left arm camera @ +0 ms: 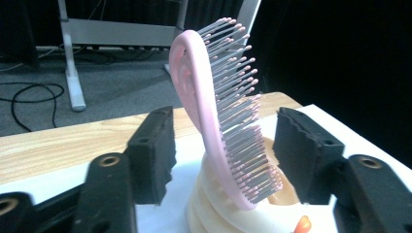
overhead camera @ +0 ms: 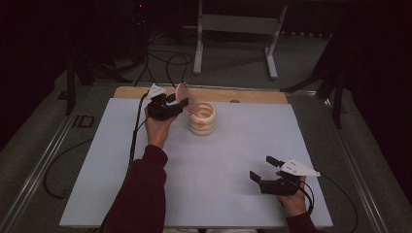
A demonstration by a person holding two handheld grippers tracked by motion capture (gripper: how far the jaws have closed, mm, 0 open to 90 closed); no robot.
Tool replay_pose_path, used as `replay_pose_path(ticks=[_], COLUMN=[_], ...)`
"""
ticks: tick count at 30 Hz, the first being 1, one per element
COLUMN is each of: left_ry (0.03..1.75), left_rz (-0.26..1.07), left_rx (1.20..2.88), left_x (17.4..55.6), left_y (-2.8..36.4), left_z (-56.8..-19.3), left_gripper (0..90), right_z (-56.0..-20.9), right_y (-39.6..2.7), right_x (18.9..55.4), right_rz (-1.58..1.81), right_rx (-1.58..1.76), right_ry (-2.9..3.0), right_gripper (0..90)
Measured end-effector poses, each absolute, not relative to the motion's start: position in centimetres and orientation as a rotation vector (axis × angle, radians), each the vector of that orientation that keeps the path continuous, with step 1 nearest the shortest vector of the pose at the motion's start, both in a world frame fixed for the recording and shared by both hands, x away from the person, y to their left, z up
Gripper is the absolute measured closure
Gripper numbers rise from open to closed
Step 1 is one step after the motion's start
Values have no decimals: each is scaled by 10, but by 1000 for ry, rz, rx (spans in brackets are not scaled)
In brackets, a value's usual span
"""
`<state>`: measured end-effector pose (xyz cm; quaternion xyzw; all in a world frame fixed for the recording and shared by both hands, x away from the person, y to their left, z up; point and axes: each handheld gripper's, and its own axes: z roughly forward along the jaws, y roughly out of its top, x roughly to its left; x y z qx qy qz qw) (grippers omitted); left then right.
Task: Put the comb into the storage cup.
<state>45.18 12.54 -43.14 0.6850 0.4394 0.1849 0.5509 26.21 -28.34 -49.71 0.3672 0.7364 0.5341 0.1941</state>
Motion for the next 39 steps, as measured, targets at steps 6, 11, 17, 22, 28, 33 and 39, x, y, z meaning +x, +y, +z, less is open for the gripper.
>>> replay_pose_path(ticks=[6,11,17,22,28,33,39], left_ry=[1042,1039,1047,1040,1053,1064,1056], left_rz=[443,445,455,464,485,489,495], left_rx=[1633,1646,1671,1693,1697,1726,1770], left_x=[451,449,448,446,444,442,437], left_y=[126,125,124,125,128,131,133], left_z=[-431,-430,-430,-428,-428,-428,-428], left_gripper=[300,227,155,134,102,61,25], right_z=[-497,-498,-498,-498,-498,-499,-499], right_y=[-283,-282,-282,-282,-281,-281,-280], right_x=[262,262,262,262,262,262,262], right_rz=[1496,1498,1496,1497,1492,1492,1496], right_rx=[1030,1029,1024,1026,1028,1027,1026], right_ry=[2068,2068,2073,2075,2078,2078,2077], right_gripper=[84,84,84,84,84,84,84])
